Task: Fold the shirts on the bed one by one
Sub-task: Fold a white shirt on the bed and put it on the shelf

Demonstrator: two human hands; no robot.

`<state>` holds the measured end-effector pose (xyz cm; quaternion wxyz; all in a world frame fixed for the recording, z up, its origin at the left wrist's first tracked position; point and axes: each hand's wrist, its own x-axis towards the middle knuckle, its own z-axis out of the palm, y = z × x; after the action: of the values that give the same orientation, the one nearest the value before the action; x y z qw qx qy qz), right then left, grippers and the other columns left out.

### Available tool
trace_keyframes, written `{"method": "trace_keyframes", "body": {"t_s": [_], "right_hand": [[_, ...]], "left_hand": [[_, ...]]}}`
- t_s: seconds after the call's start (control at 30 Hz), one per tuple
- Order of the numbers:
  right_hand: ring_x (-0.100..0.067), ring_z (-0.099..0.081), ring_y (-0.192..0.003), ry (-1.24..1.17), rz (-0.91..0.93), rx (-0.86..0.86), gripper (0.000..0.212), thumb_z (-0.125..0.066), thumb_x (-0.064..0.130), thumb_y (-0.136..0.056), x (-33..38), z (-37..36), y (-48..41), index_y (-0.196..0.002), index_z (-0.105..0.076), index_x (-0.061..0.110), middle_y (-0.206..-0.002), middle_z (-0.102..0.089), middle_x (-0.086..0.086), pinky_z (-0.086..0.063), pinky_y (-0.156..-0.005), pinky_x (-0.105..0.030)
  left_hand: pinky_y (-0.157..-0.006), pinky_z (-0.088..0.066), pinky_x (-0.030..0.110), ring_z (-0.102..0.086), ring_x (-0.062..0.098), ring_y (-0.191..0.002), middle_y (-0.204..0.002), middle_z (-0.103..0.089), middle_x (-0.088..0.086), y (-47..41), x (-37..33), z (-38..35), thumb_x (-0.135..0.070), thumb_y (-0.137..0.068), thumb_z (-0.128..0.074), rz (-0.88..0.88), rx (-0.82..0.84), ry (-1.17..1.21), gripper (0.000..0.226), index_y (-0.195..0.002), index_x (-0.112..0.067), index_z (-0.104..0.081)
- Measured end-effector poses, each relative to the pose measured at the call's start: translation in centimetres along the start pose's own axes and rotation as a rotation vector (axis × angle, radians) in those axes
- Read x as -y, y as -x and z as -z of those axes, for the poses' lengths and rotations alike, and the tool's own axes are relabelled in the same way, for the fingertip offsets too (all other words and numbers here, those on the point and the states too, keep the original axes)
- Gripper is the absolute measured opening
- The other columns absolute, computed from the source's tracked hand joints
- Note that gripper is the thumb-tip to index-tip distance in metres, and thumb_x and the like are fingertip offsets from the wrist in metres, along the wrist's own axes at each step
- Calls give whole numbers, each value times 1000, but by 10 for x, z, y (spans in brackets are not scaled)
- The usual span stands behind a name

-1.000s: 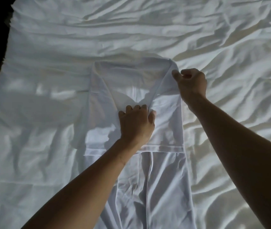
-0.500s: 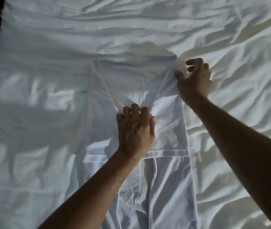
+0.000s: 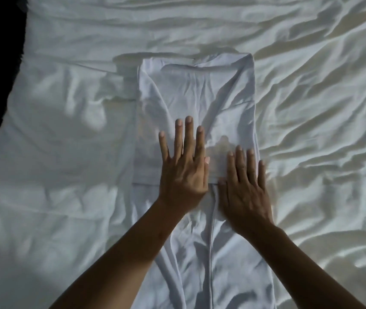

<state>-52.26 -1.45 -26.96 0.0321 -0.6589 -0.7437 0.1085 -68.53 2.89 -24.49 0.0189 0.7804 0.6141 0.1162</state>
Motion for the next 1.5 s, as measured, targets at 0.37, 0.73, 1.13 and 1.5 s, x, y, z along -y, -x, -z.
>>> {"method": "trace_keyframes", "body": {"t_s": [0.37,0.73,1.13,1.5], "right_hand": [[-35,-4,-160,-60,124,78,66,-34,37,-105,33,-21,181,-162,-24,4,-171,-9,-19,-17,-125,-61],[-34,-12,-159,-65,181,160,65,-33,36,-105,44,-13,315,-161,-27,2,-171,-15,-15,-22,-123,-58],[-37,-47,-143,-67,377,129,78,-60,30,-74,16,10,352,-147,-54,1,-154,-50,-16,-42,-114,-56],[-33,-68,-74,-114,252,-31,47,-76,-5,-53,21,39,293,-97,-75,10,-87,-70,-6,-54,-58,-36]], "left_hand": [[-124,-15,67,-5,38,-160,-171,-12,21,211,-30,6,-39,-104,-40,68,279,39,72,-163,-2,-22],[-121,-24,63,-22,42,-156,-166,-25,28,360,-76,43,-42,-103,-40,79,335,99,74,-160,4,-25],[-105,-40,66,-59,42,-119,-132,-60,19,409,-31,91,-33,-59,-57,-195,373,-28,77,-130,-4,-62],[-55,-51,37,-62,31,-72,-81,-63,2,349,0,101,-18,-66,-58,10,291,172,23,-87,-19,-69]]}}
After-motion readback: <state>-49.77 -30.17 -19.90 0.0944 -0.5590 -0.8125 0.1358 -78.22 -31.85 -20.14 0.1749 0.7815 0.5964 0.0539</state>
